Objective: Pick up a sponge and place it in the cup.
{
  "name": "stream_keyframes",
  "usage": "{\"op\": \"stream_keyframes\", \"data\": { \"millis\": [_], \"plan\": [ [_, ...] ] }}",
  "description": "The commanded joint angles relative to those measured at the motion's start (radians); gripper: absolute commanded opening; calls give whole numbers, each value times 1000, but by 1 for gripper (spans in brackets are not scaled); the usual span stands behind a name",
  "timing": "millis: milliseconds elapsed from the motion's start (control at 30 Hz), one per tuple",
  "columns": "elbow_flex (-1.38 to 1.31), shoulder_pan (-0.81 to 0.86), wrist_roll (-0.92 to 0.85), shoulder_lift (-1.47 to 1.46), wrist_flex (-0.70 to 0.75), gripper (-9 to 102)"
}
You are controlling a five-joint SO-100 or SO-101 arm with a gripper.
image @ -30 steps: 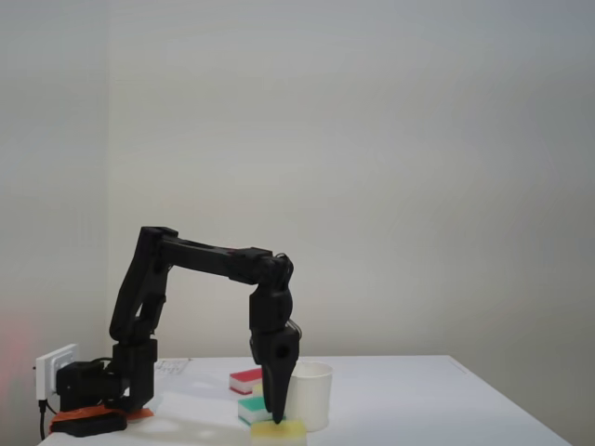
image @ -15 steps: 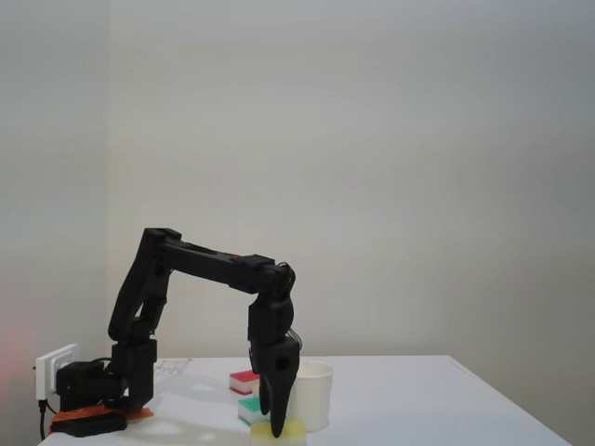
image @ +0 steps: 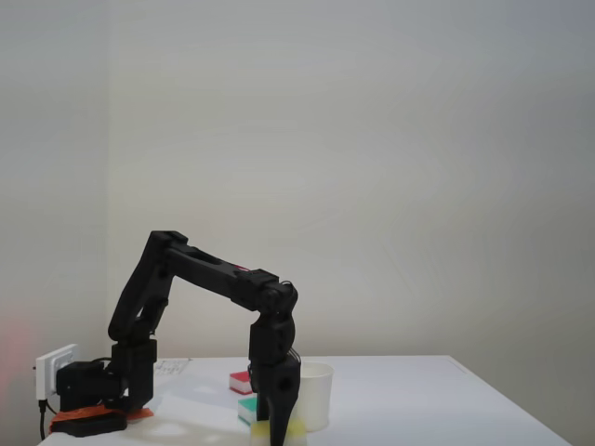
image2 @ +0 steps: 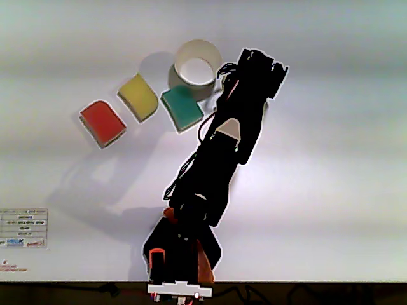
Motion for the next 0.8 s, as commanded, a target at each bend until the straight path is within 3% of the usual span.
{"op": "stream_keyframes", "data": {
  "millis": [0,67,233,367,767],
  "plan": [
    [3,17,-2,17,3,23],
    [9,17,-15,18,3,21],
    [35,18,-54,48,25,4],
    [44,12,-61,84,49,0],
    [38,-28,-67,259,130,0]
  ]
}}
